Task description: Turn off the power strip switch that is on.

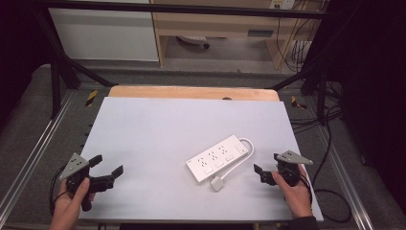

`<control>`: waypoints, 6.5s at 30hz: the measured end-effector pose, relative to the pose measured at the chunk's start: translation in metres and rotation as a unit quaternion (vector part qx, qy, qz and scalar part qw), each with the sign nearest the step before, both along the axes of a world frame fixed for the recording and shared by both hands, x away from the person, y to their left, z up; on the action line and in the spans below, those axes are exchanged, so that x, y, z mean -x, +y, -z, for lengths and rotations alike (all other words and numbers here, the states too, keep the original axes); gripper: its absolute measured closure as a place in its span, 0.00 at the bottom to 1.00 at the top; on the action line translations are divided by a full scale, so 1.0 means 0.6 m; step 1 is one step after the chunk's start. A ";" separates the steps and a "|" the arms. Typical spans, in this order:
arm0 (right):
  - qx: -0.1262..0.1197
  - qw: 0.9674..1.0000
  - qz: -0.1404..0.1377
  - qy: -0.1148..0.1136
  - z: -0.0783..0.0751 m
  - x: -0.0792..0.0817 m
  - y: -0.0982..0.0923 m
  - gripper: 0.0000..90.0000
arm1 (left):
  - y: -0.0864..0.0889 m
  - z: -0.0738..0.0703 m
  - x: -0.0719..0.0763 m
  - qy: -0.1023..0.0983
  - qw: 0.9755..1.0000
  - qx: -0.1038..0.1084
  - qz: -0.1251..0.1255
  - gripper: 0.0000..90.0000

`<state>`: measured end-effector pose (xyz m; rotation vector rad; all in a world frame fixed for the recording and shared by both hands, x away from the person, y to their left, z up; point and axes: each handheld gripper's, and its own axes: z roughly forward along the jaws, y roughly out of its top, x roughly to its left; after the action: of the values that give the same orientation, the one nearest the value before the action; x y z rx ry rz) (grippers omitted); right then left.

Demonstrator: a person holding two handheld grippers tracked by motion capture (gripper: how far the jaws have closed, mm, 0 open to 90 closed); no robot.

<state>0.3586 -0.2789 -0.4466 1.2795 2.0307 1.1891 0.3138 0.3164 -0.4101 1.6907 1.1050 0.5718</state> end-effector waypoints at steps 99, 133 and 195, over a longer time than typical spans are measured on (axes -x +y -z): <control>-0.003 0.993 -0.074 -0.095 -0.148 -0.027 0.111 0.91 | -0.010 0.015 -0.008 0.027 0.999 -0.036 0.007 0.07; 0.000 0.993 -0.090 -0.079 -0.122 -0.051 0.144 1.00 | -0.004 0.014 -0.005 0.026 0.999 -0.037 -0.007 0.07; 0.027 0.993 -0.119 -0.007 -0.056 -0.060 0.166 1.00 | -0.008 0.016 -0.006 0.028 0.999 -0.043 0.000 0.07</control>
<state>0.3946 -0.1794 -0.4129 1.0229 2.2378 1.2321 0.3174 0.3119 -0.4195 1.7907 1.1336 0.5838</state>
